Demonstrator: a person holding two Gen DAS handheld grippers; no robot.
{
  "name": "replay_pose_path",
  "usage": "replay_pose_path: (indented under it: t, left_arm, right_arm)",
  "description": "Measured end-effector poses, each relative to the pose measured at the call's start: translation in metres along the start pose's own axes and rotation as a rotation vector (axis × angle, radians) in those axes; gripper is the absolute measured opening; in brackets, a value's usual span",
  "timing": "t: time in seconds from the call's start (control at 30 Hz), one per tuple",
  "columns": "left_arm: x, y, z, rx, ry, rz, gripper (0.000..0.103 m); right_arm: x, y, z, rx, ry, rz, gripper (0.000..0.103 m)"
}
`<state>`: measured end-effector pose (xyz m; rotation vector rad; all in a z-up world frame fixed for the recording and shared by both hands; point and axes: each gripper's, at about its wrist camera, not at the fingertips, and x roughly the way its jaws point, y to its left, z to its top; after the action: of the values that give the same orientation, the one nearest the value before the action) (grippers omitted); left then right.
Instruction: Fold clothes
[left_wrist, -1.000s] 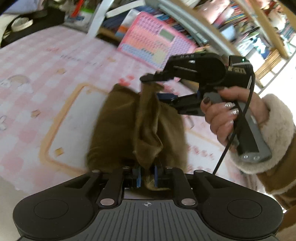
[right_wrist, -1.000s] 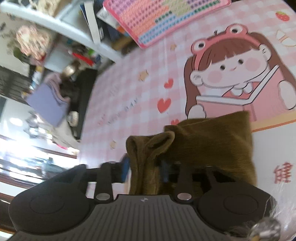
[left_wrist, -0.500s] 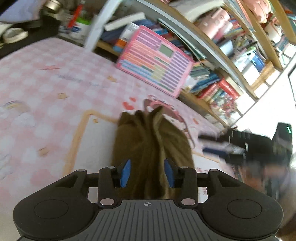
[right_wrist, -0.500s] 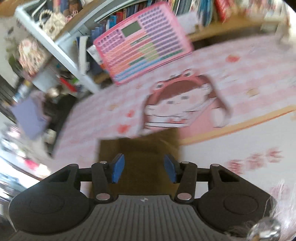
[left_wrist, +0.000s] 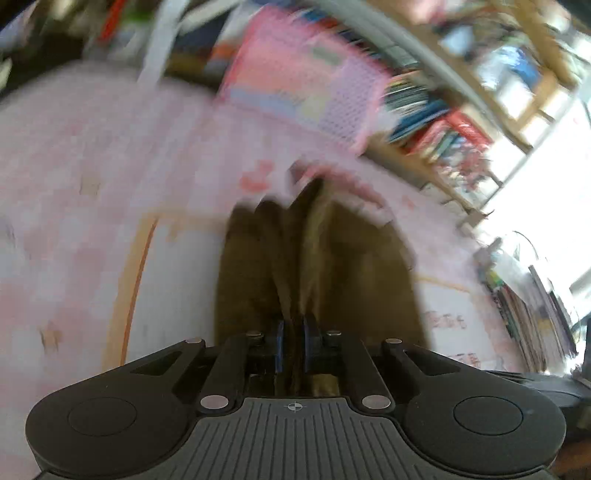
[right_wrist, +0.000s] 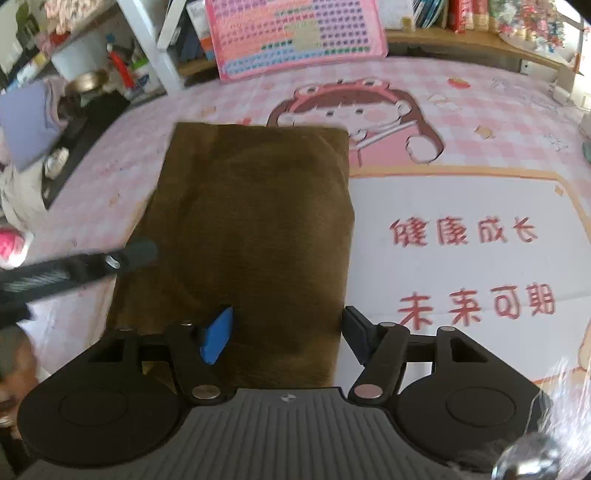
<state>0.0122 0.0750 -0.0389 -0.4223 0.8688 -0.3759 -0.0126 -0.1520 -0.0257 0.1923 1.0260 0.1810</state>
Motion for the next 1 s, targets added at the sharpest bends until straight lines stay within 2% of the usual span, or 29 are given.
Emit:
replay_pose_path:
  t: [0.1,0.13,0.27,0.3,0.43,0.53,0.57,0.6,0.73,0.77,0.83,0.87,0.9,0.97,1.0]
  left_arm:
    - [-0.006,0.009,0.0,-0.049,-0.018,-0.055,0.015]
    - [-0.009,0.007,0.003,-0.033,-0.025,-0.052,0.016]
    - [-0.014,-0.007,0.028,0.069,-0.112,-0.024,0.033]
    - [-0.011,-0.012,0.036,0.094,-0.127,-0.02,0.034]
    - [0.006,-0.034,0.063,0.208,-0.162,-0.013,0.034]
    - [0.027,-0.042,0.075,0.262,-0.124,-0.021,0.033]
    - [0.032,-0.042,0.077,0.266,-0.112,-0.021,0.028]
    - [0.032,-0.039,0.078,0.252,-0.11,-0.011,0.016]
    - [0.033,-0.026,0.081,0.197,-0.103,0.03,0.016]
    - [0.033,-0.023,0.082,0.183,-0.101,0.041,0.021]
    - [0.033,-0.017,0.084,0.155,-0.097,0.061,0.024]
    - [0.034,-0.014,0.084,0.141,-0.095,0.071,0.029]
    - [0.034,-0.011,0.085,0.127,-0.093,0.082,0.043]
    - [0.034,-0.005,0.087,0.099,-0.09,0.102,0.06]
    - [0.032,-0.002,0.086,0.085,-0.086,0.107,0.065]
  right_arm:
    - [0.004,0.007,-0.004,-0.041,0.006,-0.02,0.065]
    - [0.005,0.009,-0.005,-0.051,0.008,-0.025,0.066]
    - [0.003,0.007,-0.006,-0.036,0.005,-0.022,0.066]
    - [0.002,0.007,-0.006,-0.028,0.003,-0.02,0.066]
    - [-0.002,0.008,-0.007,-0.024,-0.006,-0.027,0.066]
    - [-0.004,0.008,-0.006,-0.023,-0.008,-0.029,0.066]
    - [-0.005,0.008,-0.006,-0.023,-0.008,-0.03,0.066]
    - [-0.005,0.007,-0.007,-0.022,-0.008,-0.03,0.066]
    - [-0.008,0.007,-0.005,-0.025,-0.015,-0.029,0.066]
    - [-0.008,0.007,-0.005,-0.027,-0.014,-0.03,0.066]
    - [-0.007,0.007,-0.004,-0.029,-0.013,-0.029,0.066]
    - [-0.007,0.007,-0.004,-0.029,-0.013,-0.028,0.066]
    - [-0.007,0.006,-0.003,-0.032,-0.014,-0.028,0.066]
    - [-0.008,0.006,-0.003,-0.037,-0.02,-0.028,0.066]
    - [-0.008,0.004,-0.003,-0.035,-0.023,-0.027,0.066]
